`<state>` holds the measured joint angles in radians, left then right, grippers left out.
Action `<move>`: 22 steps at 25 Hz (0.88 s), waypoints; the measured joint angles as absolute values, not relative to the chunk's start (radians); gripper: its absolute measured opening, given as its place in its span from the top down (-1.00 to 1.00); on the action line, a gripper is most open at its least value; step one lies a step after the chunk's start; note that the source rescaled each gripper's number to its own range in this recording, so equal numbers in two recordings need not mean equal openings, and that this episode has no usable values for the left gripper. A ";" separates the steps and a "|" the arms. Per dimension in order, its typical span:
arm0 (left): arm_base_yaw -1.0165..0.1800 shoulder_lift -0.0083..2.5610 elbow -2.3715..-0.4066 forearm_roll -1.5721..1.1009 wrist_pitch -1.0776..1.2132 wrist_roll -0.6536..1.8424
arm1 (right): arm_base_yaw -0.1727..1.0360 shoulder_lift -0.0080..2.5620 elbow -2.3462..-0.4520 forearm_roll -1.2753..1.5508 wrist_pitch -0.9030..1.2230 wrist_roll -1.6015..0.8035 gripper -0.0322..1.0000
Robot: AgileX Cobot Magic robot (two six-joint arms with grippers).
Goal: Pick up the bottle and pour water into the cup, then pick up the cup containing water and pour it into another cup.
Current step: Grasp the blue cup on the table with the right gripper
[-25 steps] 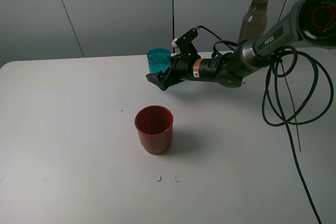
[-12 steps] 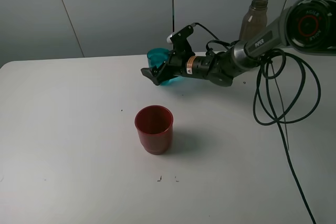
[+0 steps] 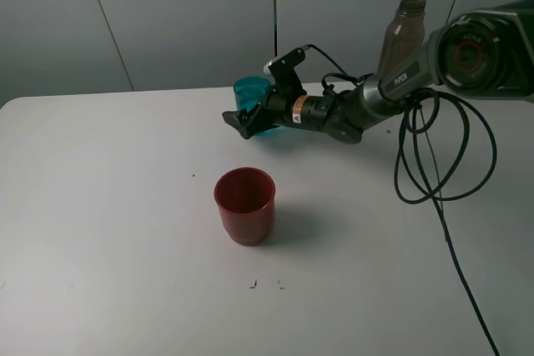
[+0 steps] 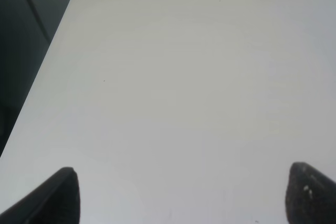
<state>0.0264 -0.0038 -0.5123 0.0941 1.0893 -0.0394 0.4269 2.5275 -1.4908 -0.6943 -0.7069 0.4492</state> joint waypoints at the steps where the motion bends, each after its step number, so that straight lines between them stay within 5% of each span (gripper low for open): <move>1: 0.026 -0.004 -0.512 0.094 1.089 -0.039 | 0.427 2.528 -1.495 -0.692 -0.709 0.447 -1.00; 10: 0.026 -0.004 -0.512 0.094 1.089 -0.039 | 0.427 2.536 -1.499 -0.692 -0.721 0.441 -0.93; 12: 0.026 -0.004 -0.512 0.094 1.089 -0.039 | 0.427 2.537 -1.499 -0.692 -0.721 0.441 -0.30; 14: 0.026 -0.004 -0.512 0.094 1.089 -0.039 | 0.427 2.537 -1.499 -0.690 -0.721 0.438 0.79; 22: 0.026 -0.004 -0.512 0.094 1.089 -0.044 | 0.427 2.537 -1.499 -0.690 -0.721 0.461 0.85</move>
